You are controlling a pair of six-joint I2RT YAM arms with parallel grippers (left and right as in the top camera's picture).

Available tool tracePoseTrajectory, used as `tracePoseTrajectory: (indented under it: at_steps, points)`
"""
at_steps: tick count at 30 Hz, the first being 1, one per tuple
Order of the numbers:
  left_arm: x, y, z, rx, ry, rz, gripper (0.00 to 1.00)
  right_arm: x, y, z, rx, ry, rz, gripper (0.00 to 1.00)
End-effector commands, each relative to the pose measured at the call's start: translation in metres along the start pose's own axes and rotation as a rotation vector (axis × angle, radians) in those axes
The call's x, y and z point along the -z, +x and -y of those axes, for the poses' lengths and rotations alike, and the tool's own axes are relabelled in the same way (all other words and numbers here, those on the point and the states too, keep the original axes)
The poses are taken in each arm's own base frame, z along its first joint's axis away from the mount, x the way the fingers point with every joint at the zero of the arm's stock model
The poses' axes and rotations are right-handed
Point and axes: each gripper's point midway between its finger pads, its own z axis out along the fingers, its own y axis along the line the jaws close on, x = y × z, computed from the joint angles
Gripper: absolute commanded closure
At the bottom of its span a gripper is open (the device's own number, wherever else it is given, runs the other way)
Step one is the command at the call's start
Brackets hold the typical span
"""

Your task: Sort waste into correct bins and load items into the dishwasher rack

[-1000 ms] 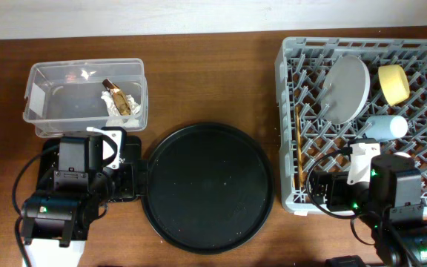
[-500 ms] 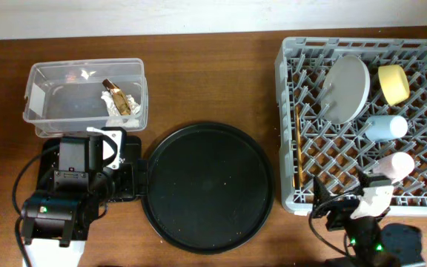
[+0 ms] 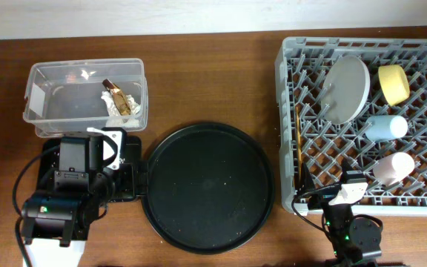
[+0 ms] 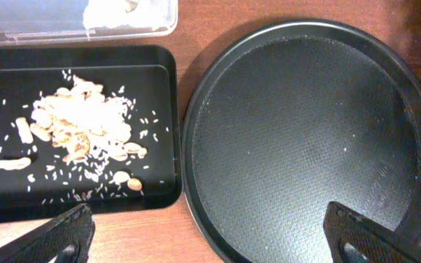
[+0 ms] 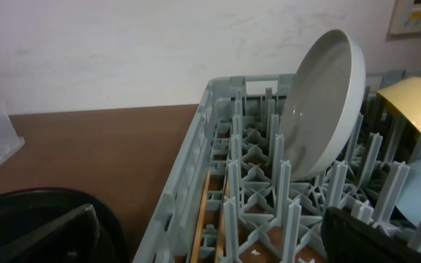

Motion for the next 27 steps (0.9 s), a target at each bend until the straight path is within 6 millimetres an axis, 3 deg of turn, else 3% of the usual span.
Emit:
tracePoseTrajectory:
  at_steps: [1,27]
  points:
    - [0.0005,-0.0001,-0.0022,0.014,-0.011,0.005,0.01,0.0003,0.0021,-0.0003,-0.003,0.000,-0.003,0.02]
    - [0.0005,-0.0001,-0.0022,0.014,-0.011,0.005,0.01,0.0003,0.0013,-0.0016,0.053,-0.028,-0.001,0.02]
